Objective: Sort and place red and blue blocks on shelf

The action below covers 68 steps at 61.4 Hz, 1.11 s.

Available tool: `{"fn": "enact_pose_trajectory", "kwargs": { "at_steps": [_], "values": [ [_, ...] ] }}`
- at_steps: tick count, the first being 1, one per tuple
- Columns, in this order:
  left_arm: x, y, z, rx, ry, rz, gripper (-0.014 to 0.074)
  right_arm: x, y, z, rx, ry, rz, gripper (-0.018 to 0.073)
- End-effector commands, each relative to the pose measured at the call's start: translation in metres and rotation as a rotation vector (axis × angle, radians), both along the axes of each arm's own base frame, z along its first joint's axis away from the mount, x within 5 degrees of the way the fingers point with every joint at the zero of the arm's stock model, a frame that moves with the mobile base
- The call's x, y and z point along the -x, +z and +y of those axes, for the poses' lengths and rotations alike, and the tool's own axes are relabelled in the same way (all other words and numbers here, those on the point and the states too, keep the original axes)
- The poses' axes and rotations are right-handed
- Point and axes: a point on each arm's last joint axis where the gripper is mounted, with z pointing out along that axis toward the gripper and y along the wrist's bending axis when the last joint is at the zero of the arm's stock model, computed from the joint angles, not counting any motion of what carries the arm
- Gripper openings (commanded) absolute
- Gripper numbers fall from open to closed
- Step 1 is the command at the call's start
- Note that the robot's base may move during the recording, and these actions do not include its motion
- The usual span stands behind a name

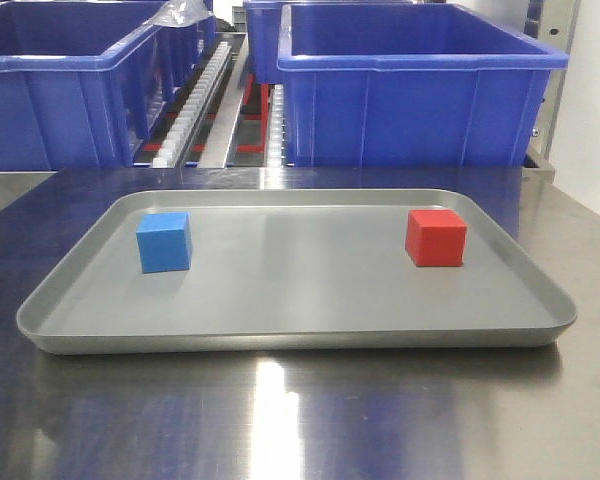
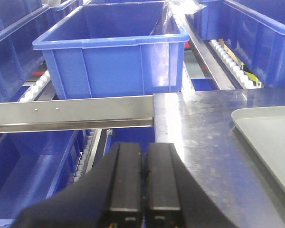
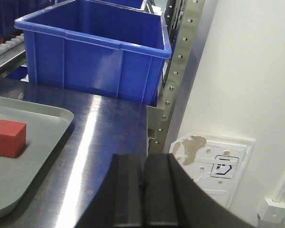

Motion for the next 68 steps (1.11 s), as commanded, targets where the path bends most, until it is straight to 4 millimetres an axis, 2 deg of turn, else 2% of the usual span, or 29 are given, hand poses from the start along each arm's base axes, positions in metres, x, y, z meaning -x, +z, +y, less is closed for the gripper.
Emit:
{"fn": "enact_pose_trajectory", "kwargs": {
  "at_steps": [1,23,30,48,59,68],
  "values": [
    [0.000,0.000,0.001,0.007,0.008,-0.072,0.0125,0.003,0.016,0.000,0.014,0.003,-0.127,0.0057],
    [0.000,0.000,0.001,0.007,0.008,-0.072,0.0125,0.004,0.020,0.001,0.006,0.007,-0.167,0.0057],
    [0.000,0.000,0.001,0.007,0.008,-0.072,0.0125,0.007,0.032,0.000,-0.008,0.003,-0.172,0.0057],
    [0.000,0.000,0.001,0.007,0.008,-0.072,0.0125,0.015,0.065,-0.003,-0.014,-0.024,-0.016,0.0057],
    [0.000,0.000,0.001,0.007,0.008,-0.072,0.0125,0.006,0.085,-0.003,-0.027,-0.029,0.104,0.0057],
    [0.000,0.000,0.001,0.007,0.008,-0.072,0.0125,-0.010,0.098,-0.002,-0.026,-0.028,0.170,0.0057]
  ]
}}
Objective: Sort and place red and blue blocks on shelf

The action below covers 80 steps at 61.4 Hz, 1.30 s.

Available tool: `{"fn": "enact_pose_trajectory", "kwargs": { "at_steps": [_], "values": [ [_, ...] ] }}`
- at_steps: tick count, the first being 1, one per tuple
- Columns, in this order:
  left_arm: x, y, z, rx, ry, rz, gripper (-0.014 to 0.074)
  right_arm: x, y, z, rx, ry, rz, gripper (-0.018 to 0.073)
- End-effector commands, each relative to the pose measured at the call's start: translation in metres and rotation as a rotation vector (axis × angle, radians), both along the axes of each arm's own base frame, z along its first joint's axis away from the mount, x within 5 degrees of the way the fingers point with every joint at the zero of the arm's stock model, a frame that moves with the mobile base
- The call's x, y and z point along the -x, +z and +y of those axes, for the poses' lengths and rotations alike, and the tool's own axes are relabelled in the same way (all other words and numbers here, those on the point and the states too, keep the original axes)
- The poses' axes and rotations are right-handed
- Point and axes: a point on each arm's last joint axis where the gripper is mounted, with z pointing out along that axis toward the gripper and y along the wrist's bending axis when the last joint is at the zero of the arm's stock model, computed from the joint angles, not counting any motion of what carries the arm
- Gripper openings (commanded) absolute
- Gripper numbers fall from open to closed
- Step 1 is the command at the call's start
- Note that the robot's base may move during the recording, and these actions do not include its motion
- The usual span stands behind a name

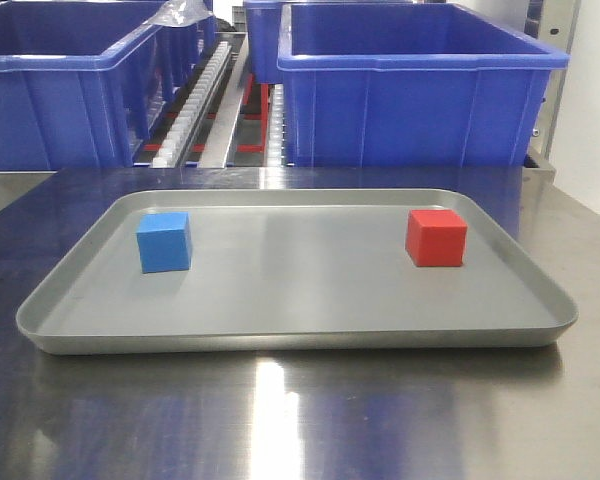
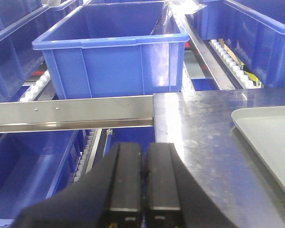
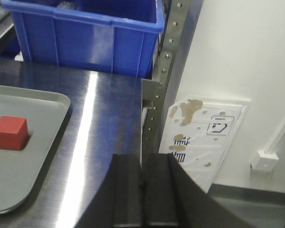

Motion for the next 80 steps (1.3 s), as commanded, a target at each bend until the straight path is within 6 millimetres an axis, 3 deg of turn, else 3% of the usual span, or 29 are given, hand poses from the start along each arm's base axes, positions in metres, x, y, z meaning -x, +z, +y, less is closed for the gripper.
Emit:
{"fn": "enact_pose_trajectory", "kwargs": {
  "at_steps": [1,13,26,41,57,62,80],
  "values": [
    [0.000,0.000,0.001,0.007,0.008,-0.072,0.0125,-0.012,0.024,0.001,0.006,0.001,-0.046,0.0057],
    [0.000,0.000,0.001,0.007,0.008,-0.072,0.0125,-0.047,0.033,0.004,-0.056,0.011,0.087,0.0057],
    [0.000,0.000,0.001,0.007,0.008,-0.072,0.0125,-0.084,0.030,0.016,-0.145,0.061,0.316,0.0057],
    [0.000,0.000,0.001,0.007,0.008,-0.072,0.0125,-0.127,0.030,0.048,-0.186,0.149,0.614,0.0058],
    [0.000,0.000,0.001,0.007,0.008,-0.072,0.0125,-0.180,0.014,0.079,-0.246,0.112,0.930,0.0068],
    [0.000,0.000,0.001,0.007,0.008,-0.072,0.0125,-0.195,0.010,0.089,-0.227,0.121,1.001,0.0125],
    [0.000,0.000,0.001,0.007,0.008,-0.072,0.0125,-0.240,0.015,0.129,-0.139,0.098,1.128,0.0602]
  ]
}}
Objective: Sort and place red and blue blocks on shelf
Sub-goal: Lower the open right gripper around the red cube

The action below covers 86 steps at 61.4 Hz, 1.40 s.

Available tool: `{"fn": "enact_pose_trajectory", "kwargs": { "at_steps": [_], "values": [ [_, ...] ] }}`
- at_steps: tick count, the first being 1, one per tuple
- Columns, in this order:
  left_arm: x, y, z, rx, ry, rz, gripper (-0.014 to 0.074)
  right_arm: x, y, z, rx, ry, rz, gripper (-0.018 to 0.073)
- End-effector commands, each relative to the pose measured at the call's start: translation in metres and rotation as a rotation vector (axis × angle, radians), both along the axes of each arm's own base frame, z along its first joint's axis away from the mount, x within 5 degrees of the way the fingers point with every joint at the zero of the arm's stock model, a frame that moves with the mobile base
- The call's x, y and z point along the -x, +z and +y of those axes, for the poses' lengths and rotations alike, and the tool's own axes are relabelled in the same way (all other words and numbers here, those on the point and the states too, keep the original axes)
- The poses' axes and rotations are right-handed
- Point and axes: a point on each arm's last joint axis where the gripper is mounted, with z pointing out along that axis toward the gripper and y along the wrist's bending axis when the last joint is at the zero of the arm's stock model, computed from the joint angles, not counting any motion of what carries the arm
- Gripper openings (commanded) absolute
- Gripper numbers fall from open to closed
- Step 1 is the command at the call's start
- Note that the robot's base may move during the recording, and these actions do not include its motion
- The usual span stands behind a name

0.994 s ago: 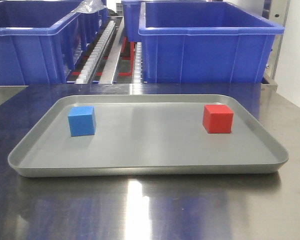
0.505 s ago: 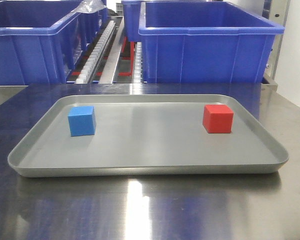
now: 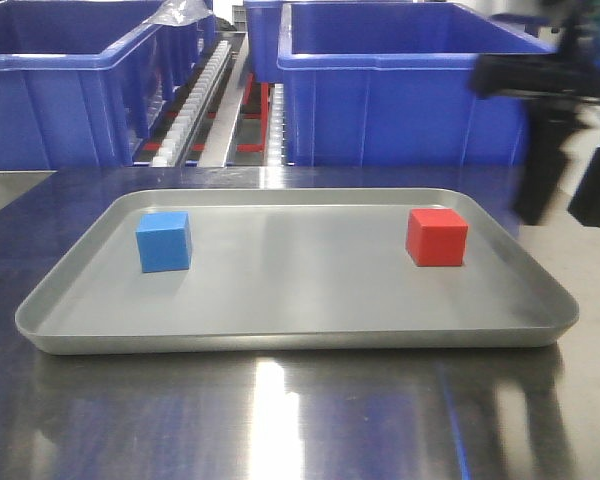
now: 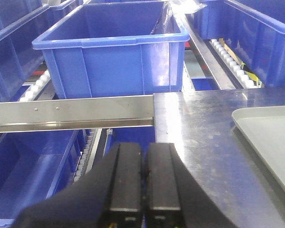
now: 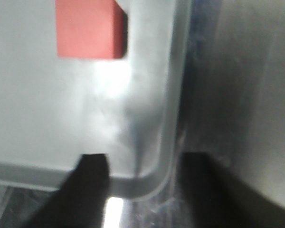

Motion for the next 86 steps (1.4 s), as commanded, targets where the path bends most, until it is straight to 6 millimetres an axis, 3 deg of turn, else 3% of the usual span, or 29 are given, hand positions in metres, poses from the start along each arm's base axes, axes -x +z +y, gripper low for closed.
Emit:
{"fn": "enact_pose_trajectory", "kwargs": {
  "at_steps": [1,14,28,45,62,86],
  "values": [
    [0.000,0.000,0.001,0.007,0.008,-0.072,0.0125,-0.011,0.020,0.010,0.005,-0.003,-0.038,0.0617],
    [0.000,0.000,0.001,0.007,0.008,-0.072,0.0125,-0.038,0.028,0.038,0.001,0.044,-0.055,0.0621],
    [0.000,0.000,0.001,0.007,0.008,-0.072,0.0125,-0.062,0.016,0.050,0.016,0.040,-0.015,0.0621],
    [0.000,0.000,0.001,0.007,0.008,-0.072,0.0125,-0.068,0.008,0.051,0.032,0.041,-0.024,0.0621],
    [0.000,0.000,0.001,0.007,0.008,-0.072,0.0125,-0.076,-0.013,0.054,0.046,0.031,0.016,0.0613],
    [0.000,0.000,0.001,0.007,0.008,-0.072,0.0125,-0.077,-0.013,0.055,0.035,-0.002,0.009,0.0614]
  ]
}}
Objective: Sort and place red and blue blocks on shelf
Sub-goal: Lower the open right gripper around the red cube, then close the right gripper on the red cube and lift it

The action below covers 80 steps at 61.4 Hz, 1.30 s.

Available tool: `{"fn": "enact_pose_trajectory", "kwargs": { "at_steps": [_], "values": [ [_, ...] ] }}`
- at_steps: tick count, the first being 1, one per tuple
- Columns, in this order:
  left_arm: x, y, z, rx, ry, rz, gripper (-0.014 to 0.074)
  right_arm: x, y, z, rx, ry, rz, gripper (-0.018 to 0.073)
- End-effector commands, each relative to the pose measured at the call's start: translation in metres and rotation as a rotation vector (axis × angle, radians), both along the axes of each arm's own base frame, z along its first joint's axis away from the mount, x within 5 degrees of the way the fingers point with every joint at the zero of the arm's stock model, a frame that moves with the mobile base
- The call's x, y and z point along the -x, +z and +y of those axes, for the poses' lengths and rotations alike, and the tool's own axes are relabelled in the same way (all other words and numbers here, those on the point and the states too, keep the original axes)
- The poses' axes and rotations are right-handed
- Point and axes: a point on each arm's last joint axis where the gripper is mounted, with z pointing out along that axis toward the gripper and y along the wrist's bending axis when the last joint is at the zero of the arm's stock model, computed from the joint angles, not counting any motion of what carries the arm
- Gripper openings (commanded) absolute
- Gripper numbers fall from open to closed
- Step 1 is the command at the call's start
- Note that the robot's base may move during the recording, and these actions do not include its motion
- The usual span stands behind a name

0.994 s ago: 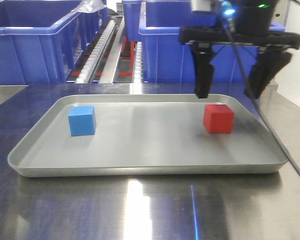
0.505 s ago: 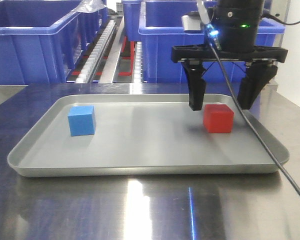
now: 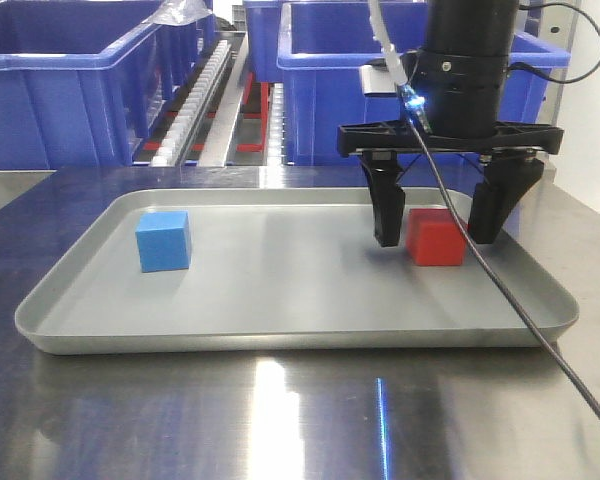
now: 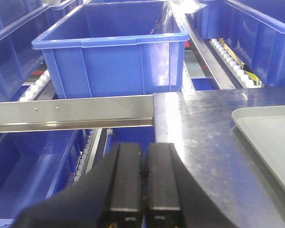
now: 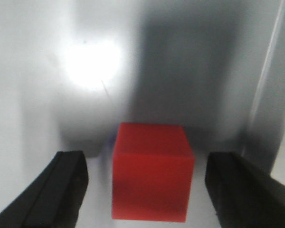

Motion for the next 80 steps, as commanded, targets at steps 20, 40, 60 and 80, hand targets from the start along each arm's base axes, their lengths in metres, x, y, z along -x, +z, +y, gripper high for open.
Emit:
{"fn": "enact_pose_trajectory", "kwargs": {
  "at_steps": [20,40,60,80],
  "values": [
    [0.000,0.000,0.001,0.007,0.008,-0.072,0.0125,0.001,0.031,-0.003,-0.032,-0.014,-0.093,0.0335],
    [0.000,0.000,0.001,0.007,0.008,-0.072,0.0125,0.004,0.041,-0.004,-0.043,-0.013,-0.117,0.0279],
    [0.000,0.000,0.001,0.007,0.008,-0.072,0.0125,0.012,0.097,-0.018,-0.120,0.124,-0.368,0.0168],
    [0.000,0.000,0.001,0.007,0.008,-0.072,0.0125,0.046,0.149,-0.072,-0.105,0.093,-0.619,0.0050]
  ]
}}
